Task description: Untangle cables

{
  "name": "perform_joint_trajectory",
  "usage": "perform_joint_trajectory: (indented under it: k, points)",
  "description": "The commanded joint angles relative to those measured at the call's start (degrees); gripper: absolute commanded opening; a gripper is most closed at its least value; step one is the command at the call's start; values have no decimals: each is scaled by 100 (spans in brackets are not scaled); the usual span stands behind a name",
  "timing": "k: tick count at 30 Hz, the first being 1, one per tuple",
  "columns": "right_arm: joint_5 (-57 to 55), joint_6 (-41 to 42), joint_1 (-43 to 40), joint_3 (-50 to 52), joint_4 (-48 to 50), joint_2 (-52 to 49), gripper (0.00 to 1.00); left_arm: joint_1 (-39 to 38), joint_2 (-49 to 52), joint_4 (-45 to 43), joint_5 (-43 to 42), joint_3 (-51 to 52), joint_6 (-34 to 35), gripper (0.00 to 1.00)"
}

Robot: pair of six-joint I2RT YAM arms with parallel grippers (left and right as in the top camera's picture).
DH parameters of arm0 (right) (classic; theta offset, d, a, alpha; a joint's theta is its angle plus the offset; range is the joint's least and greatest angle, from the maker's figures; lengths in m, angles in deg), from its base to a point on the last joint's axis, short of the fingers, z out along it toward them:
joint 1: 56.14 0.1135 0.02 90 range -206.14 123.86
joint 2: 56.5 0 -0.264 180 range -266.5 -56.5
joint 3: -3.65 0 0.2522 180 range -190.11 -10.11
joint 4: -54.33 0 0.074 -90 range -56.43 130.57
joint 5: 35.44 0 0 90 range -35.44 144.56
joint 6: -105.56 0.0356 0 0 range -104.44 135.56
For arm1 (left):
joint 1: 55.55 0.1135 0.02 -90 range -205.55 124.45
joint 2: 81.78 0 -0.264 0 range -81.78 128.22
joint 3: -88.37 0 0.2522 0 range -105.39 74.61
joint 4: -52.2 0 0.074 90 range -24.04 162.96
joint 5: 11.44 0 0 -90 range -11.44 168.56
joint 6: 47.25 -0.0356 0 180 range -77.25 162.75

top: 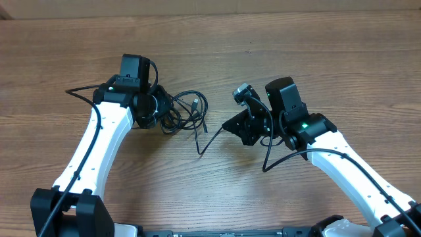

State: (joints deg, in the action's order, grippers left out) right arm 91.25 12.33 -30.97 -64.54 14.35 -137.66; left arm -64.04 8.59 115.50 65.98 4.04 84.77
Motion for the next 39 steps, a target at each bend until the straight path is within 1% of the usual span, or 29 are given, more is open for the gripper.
perform_joint_trajectory:
  k: [1,3,4,6,7,8,16,20,23,27,32,34,37,39]
  points:
    - [70,-28,-11,-92,20,2,6,9,-87,-13,-39,-138,-688,5]
    - [46,-26,-11,-92,22,2,17,11,-87,-15,-293,-138,-1333,4]
    - [26,-28,-11,-92,22,2,27,11,-87,-31,-433,-138,-1596,4]
    - [-52,-26,-11,-92,22,2,41,9,-87,-76,-758,-138,-2168,4]
    - [-90,-28,-11,-92,22,2,84,9,-87,-105,-953,-138,-2474,4]
    - [-133,-28,-11,-92,22,2,100,9,-87,-133,-1128,-138,-2734,4]
    - [-623,-31,-11,-92,37,2,100,9,-87,-72,-2852,-138,-5012,4]
    - [-951,-28,-11,-92,37,2,100,9,-87,131,-3254,-138,-5790,4]
    - [-1156,-28,-13,-92,44,2,100,11,-87,295,-3381,-138,-6199,4]
    - [-1224,-28,-13,-92,46,2,100,9,-87,411,-3438,-138,-6400,4]
    - [-1224,-28,-11,-92,42,-2,100,9,-87,507,-4242,-138,-7097,4]
    - [-1217,-28,-11,-92,37,-4,96,11,-87,503,-4509,-138,-7248,4]
    - [-1198,-28,-11,-92,9,-9,89,9,-87,446,-4581,-138,-7252,4]
    - [-1200,-28,-11,-92,-7,-9,79,11,-87,442,-4581,-138,-7250,4]
